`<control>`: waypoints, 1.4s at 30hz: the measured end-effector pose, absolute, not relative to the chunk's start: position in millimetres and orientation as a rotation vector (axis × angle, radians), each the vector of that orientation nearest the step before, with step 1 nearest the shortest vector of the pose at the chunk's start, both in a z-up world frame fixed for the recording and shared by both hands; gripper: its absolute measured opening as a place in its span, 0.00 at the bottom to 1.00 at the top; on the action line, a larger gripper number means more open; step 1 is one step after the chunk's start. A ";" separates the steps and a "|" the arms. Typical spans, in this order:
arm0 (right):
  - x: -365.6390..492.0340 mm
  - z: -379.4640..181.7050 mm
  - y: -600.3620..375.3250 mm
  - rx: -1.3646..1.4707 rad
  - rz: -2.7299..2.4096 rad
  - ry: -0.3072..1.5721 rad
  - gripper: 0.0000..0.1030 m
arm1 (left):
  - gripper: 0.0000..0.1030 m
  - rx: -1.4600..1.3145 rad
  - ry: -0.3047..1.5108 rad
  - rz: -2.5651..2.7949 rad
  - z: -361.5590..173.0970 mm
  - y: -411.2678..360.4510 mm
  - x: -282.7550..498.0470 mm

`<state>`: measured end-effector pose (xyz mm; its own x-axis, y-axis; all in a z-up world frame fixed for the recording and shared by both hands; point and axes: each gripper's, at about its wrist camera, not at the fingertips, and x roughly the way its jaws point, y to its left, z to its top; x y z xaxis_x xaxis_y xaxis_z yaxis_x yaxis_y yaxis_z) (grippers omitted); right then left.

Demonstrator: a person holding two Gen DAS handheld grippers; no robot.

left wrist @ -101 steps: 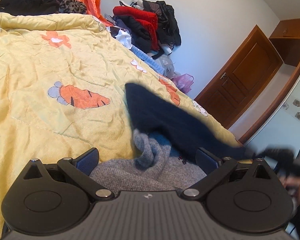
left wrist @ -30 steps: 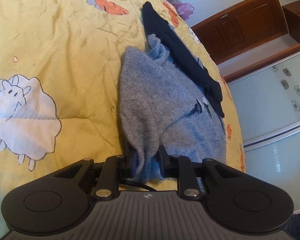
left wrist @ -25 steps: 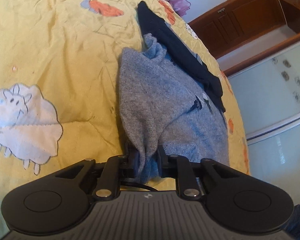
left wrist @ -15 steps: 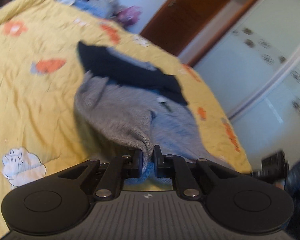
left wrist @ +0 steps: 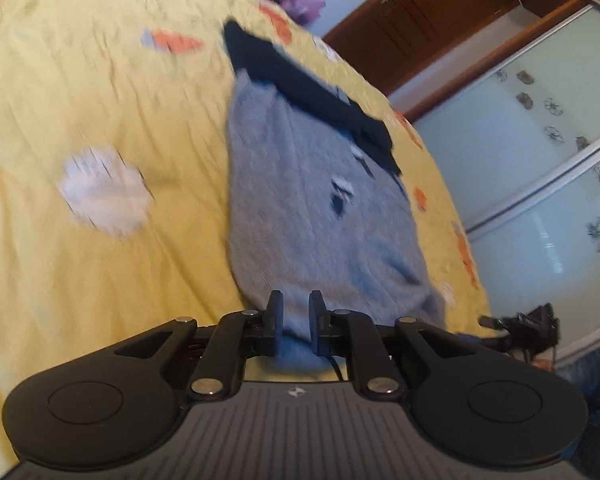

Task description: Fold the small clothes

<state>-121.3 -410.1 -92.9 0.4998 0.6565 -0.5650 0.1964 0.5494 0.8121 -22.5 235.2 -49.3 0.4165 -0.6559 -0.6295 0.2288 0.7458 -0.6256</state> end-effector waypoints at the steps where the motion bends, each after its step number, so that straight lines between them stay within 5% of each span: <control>1: -121.3 -96.7 -407.0 0.997 0.350 1.041 0.69 | 0.12 -0.447 0.988 -0.555 -39.5 243.8 -16.9; 6: -116.6 -96.1 -392.4 0.967 0.368 1.075 0.69 | 0.12 0.075 0.919 -0.152 46.4 327.5 16.1; 10: -116.7 -95.5 -391.9 0.977 0.343 1.044 0.69 | 0.13 -0.067 0.849 -0.020 85.2 384.7 21.1; 14: -117.1 -107.8 -390.0 1.037 0.326 1.015 0.70 | 0.23 -0.269 0.836 -0.341 20.7 309.2 2.0; 21: -113.3 -98.4 -386.3 1.015 0.335 1.019 0.70 | 0.23 -0.478 1.043 -0.585 -99.1 178.5 -15.4; 28: -116.0 -102.3 -383.0 1.005 0.361 1.025 0.72 | 0.29 -0.559 1.017 -0.607 -101.8 187.7 -31.4; 30: -117.1 -105.3 -382.3 1.003 0.357 1.035 0.72 | 0.45 -0.553 1.007 -0.602 -96.2 199.4 -37.5; 31: -117.2 -106.1 -382.7 1.002 0.355 1.036 0.72 | 0.65 -0.553 0.994 -0.589 -95.6 201.9 -40.1; 32: -117.4 -106.5 -383.2 1.002 0.355 1.034 0.72 | 0.73 -0.551 0.982 -0.576 -94.6 204.8 -43.1; 42: -113.9 -107.6 -383.1 1.004 0.367 1.027 0.75 | 0.72 -0.602 1.005 -0.623 -99.1 199.9 -53.1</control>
<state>-113.9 -383.1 -107.6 0.5063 0.6744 -0.5374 0.1813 0.5260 0.8309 -53.1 199.9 -99.1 0.3979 -0.7161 -0.5735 0.1949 0.6768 -0.7099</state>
